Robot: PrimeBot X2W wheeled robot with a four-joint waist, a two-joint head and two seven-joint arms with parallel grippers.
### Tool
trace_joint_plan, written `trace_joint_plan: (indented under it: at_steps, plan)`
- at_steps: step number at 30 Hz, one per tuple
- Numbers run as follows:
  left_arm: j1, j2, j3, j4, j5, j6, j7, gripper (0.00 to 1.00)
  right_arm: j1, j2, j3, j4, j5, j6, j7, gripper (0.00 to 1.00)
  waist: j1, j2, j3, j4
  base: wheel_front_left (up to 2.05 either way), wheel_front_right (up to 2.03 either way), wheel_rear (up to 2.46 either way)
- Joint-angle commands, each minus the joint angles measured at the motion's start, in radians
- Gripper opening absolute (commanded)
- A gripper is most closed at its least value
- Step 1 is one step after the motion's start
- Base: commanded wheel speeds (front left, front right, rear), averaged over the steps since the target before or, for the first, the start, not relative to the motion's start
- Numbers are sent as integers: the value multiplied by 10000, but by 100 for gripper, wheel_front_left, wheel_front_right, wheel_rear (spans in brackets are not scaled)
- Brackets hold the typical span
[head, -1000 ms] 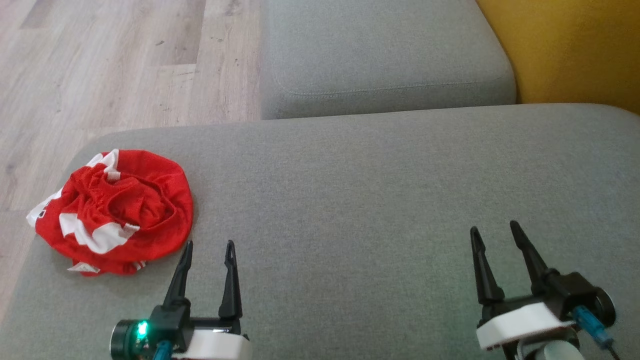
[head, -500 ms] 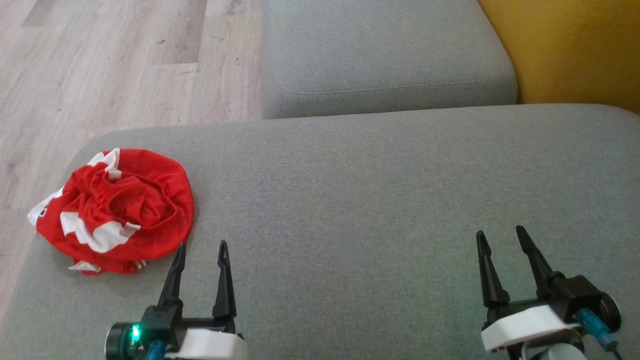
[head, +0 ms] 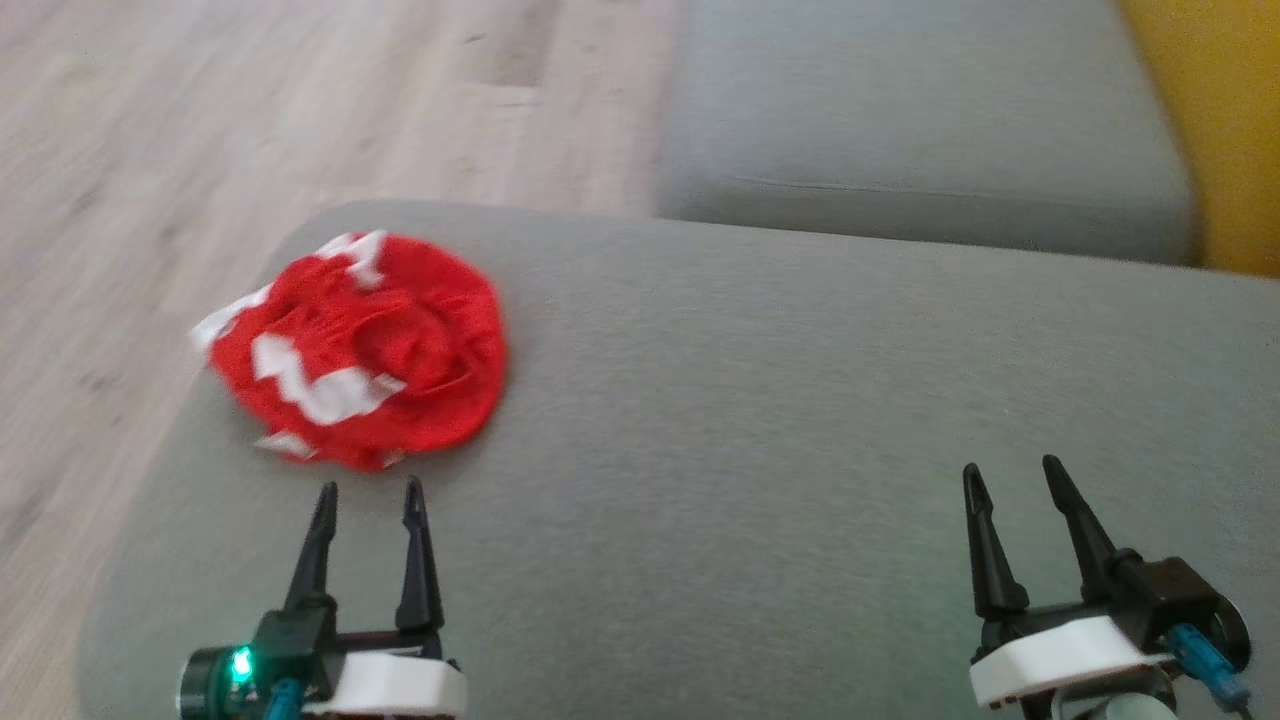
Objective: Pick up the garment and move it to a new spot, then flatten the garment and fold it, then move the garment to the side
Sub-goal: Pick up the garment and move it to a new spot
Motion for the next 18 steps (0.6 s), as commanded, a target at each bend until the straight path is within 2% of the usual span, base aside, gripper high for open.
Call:
trace_joint_plan:
  at_steps: [1, 7, 8, 16, 18]
  plan:
    - [-300, 10, 435, -399, 123, 19, -95, 100, -360, -95, 203, -381, 59, -7, -109, 100, 0, 0, 177, 924, 0, 0, 0]
    - [-285, 10, 820, -573, 358, 51, -95, 100, -440, -95, 58, -418, 105, -7, -109, 100, 0, 0, 415, 2253, 0, 0, 0]
    - [-321, 10, 917, -621, 400, 50, -95, 100, -480, -95, -18, -425, 112, -7, -109, 100, 0, 0, 496, 2638, 0, 0, 0]
    - [-593, 10, 1243, -1024, 522, 136, -95, 100, -740, -95, -88, -461, -213, -7, -109, 100, 0, 0, 1039, 3164, 0, 0, 0]
    - [-1026, 11, 1207, -1115, 757, -46, -95, 100, -762, -95, -362, -527, -414, -7, -109, 100, 0, 0, 1307, 3346, 0, 0, 0]
